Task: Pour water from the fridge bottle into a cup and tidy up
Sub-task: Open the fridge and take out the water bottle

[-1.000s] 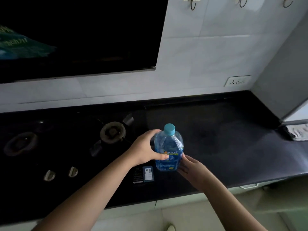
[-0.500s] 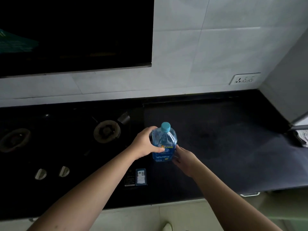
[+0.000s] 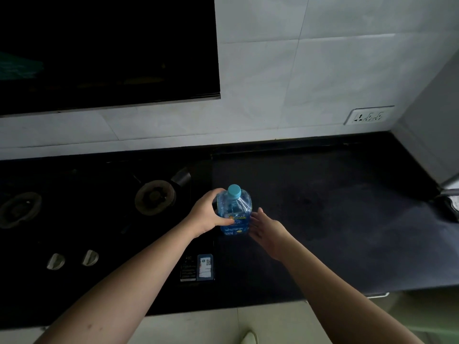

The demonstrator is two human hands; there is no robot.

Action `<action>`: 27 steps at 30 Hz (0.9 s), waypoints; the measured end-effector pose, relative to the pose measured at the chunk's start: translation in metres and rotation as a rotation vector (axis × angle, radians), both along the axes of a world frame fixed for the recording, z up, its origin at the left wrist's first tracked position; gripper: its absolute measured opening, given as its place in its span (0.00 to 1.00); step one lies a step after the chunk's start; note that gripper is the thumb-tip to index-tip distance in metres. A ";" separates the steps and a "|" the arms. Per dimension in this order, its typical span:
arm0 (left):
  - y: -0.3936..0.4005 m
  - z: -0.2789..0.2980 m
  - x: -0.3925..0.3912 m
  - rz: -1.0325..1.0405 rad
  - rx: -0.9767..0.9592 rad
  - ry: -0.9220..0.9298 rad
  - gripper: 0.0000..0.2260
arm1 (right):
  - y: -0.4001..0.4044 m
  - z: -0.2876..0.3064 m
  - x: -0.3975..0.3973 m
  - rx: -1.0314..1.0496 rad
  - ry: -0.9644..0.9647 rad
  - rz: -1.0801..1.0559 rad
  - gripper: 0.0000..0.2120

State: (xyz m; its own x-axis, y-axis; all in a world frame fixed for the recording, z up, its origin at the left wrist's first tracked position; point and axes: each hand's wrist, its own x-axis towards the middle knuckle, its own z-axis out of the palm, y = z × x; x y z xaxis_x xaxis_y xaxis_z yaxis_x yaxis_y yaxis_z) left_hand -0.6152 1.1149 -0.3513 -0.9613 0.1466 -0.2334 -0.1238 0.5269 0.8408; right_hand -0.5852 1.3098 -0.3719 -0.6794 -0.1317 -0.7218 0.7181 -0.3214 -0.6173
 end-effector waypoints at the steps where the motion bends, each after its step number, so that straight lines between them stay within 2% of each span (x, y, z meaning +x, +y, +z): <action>1: -0.001 -0.002 0.000 -0.001 0.001 -0.006 0.36 | -0.001 -0.001 0.000 0.001 -0.002 0.000 0.20; 5: -0.001 -0.005 -0.002 0.001 0.015 -0.025 0.35 | 0.000 -0.002 0.001 -0.016 -0.005 0.002 0.20; 10: -0.002 -0.002 -0.003 -0.057 -0.048 -0.030 0.38 | -0.002 0.003 0.004 -0.013 0.000 -0.011 0.15; 15: -0.003 -0.002 0.002 -0.043 -0.077 -0.037 0.39 | -0.002 0.013 0.004 0.130 -0.039 0.063 0.12; 18: -0.003 -0.004 0.006 -0.030 -0.127 -0.108 0.36 | 0.001 0.024 0.008 0.163 -0.016 0.098 0.11; 21: -0.003 -0.008 0.020 -0.033 -0.174 -0.259 0.30 | 0.005 0.028 0.012 0.207 -0.004 0.151 0.09; 24: -0.005 -0.009 0.041 -0.013 -0.178 -0.339 0.30 | 0.005 0.031 0.019 0.248 -0.012 0.196 0.12; 27: -0.007 -0.004 0.064 -0.010 -0.214 -0.339 0.27 | 0.002 0.032 0.030 0.286 -0.012 0.261 0.15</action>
